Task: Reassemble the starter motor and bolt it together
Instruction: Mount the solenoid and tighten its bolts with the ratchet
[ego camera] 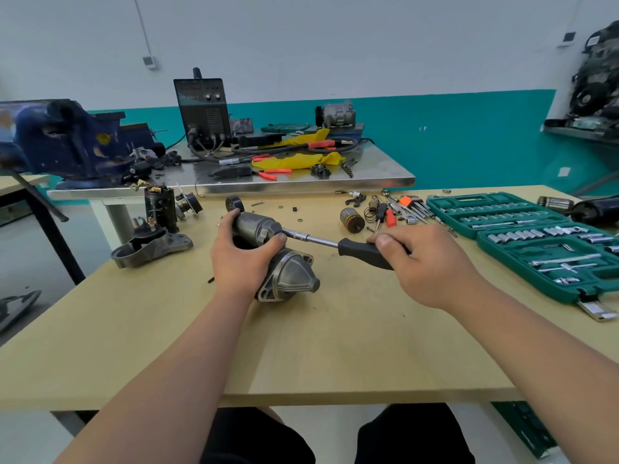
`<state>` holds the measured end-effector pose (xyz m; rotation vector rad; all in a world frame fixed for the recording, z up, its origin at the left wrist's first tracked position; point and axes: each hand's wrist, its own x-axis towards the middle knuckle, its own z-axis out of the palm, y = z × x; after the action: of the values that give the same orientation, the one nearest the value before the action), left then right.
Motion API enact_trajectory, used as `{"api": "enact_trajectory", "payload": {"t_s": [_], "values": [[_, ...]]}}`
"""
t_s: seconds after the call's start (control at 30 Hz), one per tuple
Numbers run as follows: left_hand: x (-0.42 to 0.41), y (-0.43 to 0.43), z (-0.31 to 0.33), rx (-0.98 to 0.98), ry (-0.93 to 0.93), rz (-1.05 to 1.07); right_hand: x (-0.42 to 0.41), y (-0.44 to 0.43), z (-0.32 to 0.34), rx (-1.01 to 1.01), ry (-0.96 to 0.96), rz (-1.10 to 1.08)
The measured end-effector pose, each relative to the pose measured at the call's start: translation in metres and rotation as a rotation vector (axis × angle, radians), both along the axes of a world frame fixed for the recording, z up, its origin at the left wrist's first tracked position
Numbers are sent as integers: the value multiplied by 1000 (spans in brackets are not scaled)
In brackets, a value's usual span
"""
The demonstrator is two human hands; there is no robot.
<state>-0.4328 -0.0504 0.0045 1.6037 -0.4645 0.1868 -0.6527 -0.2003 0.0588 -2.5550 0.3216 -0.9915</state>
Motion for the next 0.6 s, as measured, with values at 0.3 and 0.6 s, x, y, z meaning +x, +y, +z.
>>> {"api": "enact_trajectory", "payload": {"t_s": [0.3, 0.6], "values": [[8, 8, 6, 165, 19, -58, -23, -40, -23, -529, -5, -118], [-9, -14, 10, 182, 43, -128, 17, -25, -37, -162, 598, -388]]}}
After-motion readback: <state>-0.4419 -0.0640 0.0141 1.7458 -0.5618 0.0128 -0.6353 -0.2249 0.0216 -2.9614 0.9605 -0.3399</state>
